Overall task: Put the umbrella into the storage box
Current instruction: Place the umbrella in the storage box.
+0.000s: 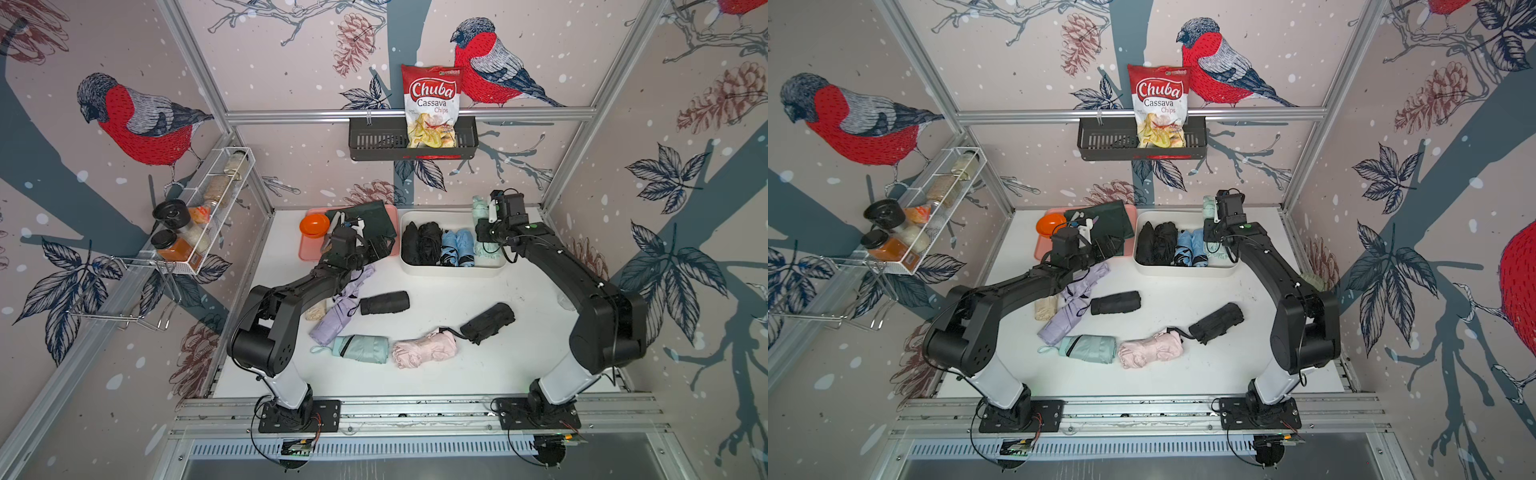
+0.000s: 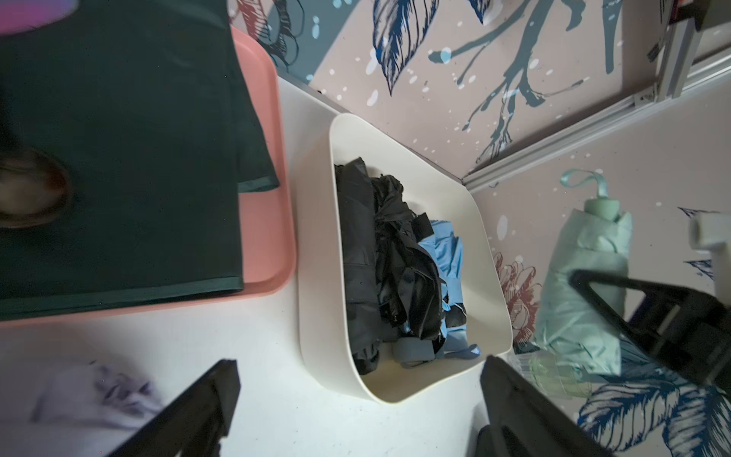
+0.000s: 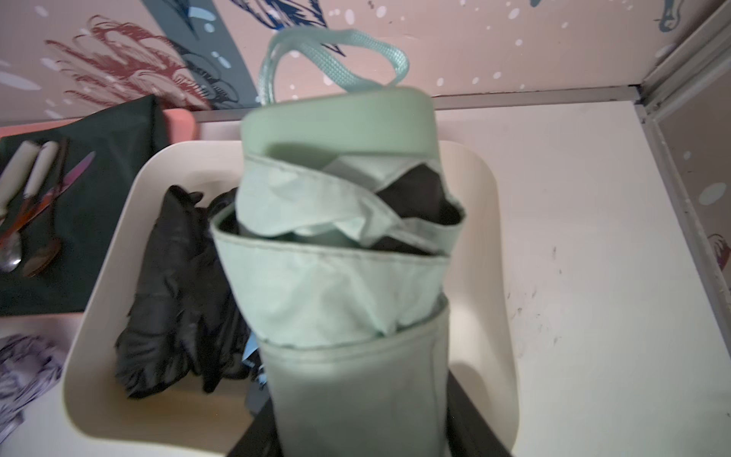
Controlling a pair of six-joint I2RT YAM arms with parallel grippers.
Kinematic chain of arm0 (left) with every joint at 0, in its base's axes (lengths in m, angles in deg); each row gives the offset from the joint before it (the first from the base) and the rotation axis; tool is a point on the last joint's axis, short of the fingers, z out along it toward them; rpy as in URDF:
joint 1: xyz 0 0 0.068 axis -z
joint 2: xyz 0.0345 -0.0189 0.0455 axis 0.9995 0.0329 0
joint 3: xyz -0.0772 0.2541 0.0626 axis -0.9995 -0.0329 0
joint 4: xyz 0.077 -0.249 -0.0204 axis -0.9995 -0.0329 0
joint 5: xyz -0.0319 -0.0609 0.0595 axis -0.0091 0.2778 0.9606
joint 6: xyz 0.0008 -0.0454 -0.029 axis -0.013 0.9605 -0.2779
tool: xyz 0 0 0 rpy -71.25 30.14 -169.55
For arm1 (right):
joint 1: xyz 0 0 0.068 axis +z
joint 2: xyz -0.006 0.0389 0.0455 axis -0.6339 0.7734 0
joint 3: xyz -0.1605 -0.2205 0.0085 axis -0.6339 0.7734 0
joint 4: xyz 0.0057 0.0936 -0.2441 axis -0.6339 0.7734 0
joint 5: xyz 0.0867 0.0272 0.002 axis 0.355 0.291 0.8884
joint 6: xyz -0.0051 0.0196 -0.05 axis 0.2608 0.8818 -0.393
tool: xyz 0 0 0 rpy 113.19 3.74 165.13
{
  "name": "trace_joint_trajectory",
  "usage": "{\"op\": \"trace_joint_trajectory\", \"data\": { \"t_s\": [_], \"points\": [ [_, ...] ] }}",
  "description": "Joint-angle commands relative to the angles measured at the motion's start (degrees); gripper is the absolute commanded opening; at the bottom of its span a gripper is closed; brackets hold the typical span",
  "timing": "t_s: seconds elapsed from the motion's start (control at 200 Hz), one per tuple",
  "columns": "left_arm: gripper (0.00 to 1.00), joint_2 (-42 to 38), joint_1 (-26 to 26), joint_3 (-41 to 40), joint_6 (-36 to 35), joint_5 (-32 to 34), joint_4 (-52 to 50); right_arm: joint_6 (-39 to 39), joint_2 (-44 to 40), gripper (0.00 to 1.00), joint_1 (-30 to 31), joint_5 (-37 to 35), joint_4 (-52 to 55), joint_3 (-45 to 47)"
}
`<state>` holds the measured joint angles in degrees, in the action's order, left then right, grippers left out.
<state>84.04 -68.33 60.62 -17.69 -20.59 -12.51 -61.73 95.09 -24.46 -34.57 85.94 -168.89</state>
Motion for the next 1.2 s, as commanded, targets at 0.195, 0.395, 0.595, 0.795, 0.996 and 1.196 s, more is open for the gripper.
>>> {"op": "trace_joint_trajectory", "data": {
  "t_s": [0.195, 0.395, 0.595, 0.795, 0.996, 1.196],
  "points": [
    [0.99, 4.73, 1.13, 4.38, -1.29, -4.36, 1.01, 0.59, 10.47, 0.38, -4.78, 5.24, -0.71, -6.2],
    [0.99, 6.14, 1.13, 5.34, -1.24, -4.72, 0.41, 0.78, 16.01, 0.39, -5.73, 5.7, 2.27, -9.85],
    [0.99, 7.01, 1.21, 5.98, -1.03, -4.67, 0.32, 1.09, 20.1, 0.44, -5.91, 6.82, 3.1, -11.34],
    [0.99, 7.15, 1.21, 6.12, -1.19, -3.84, -0.41, 2.04, 22.31, 0.61, -6.08, 9.21, 4.59, -12.04],
    [0.99, 7.35, 1.19, 6.46, -1.1, -3.75, -0.71, 2.25, 21.62, 0.79, -6.26, 8.65, 4.71, -11.8],
    [0.99, 7.8, 1.21, 7.03, -1.03, -3.75, -1.06, 2.64, 20.98, 0.78, -6.26, 8.88, 4.75, -11.35]
  ]
}}
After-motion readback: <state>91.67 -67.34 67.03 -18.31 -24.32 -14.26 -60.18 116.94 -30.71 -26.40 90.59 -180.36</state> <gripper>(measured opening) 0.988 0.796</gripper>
